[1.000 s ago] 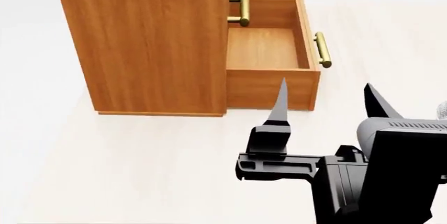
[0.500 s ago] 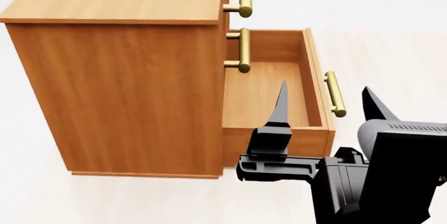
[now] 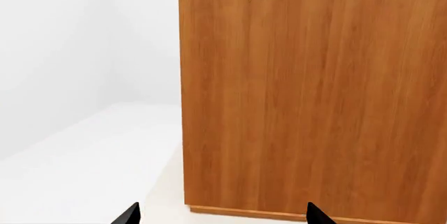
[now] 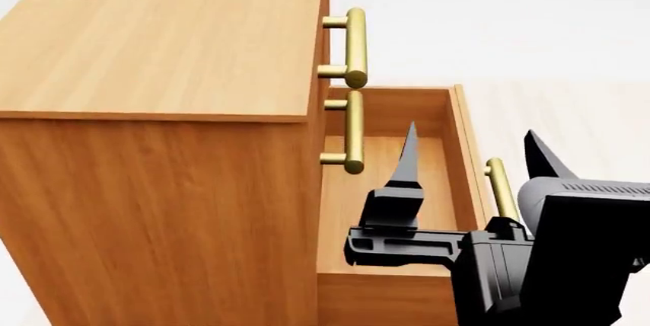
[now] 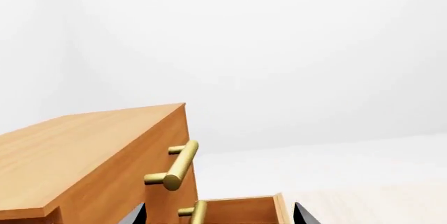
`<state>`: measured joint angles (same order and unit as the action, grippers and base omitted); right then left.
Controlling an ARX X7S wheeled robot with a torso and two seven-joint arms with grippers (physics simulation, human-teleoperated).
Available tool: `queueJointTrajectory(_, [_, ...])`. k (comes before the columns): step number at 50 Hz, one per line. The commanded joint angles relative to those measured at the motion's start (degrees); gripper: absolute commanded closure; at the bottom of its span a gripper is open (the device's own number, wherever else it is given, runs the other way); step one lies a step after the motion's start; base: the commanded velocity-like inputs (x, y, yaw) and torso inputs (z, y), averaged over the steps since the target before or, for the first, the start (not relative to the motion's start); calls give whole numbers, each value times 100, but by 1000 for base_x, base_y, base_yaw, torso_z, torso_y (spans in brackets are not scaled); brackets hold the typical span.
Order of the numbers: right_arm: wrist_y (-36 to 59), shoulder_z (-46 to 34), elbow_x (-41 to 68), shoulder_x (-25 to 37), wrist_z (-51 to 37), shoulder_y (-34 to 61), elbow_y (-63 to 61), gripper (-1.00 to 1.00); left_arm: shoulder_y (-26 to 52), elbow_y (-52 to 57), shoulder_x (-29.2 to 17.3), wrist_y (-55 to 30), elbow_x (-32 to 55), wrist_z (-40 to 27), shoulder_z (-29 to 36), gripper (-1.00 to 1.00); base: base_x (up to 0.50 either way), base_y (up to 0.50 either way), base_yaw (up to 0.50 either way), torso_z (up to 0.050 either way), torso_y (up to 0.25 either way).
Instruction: Put the bowl in the bottom drawer of the cabinet and close it.
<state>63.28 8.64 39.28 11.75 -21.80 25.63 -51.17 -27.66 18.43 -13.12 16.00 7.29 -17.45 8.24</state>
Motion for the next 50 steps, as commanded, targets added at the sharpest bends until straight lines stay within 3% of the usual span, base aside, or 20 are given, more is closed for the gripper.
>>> queueJointTrajectory(1, [-124, -40, 8, 38, -9, -55, 59, -100, 23, -88, -22, 69, 15, -23, 34, -100, 500, 0, 0, 0, 0])
queueJointTrajectory(8, [-144, -104, -33, 90, -60, -57, 91, -100, -5, 66, -63, -48, 34, -66, 42, -100, 499, 0, 0, 0, 0])
queueJointTrajectory(23, [-614, -440, -564, 359, 49, -161, 774, -100, -7, 123, -111, -94, 40, -123, 77, -100, 8, 0, 0, 0, 0])
queueJointTrajectory(34, [-461, -815, -971, 583, -92, 134, 1568, -100, 20, -34, -124, 41, 51, -132, 102, -100, 0, 0, 0, 0, 0])
queueJointTrajectory(50, [157, -876, -549, 650, 272, 635, 2504, -100, 4, 165, -188, -119, 91, -209, 124, -100, 0, 0, 0, 0, 0])
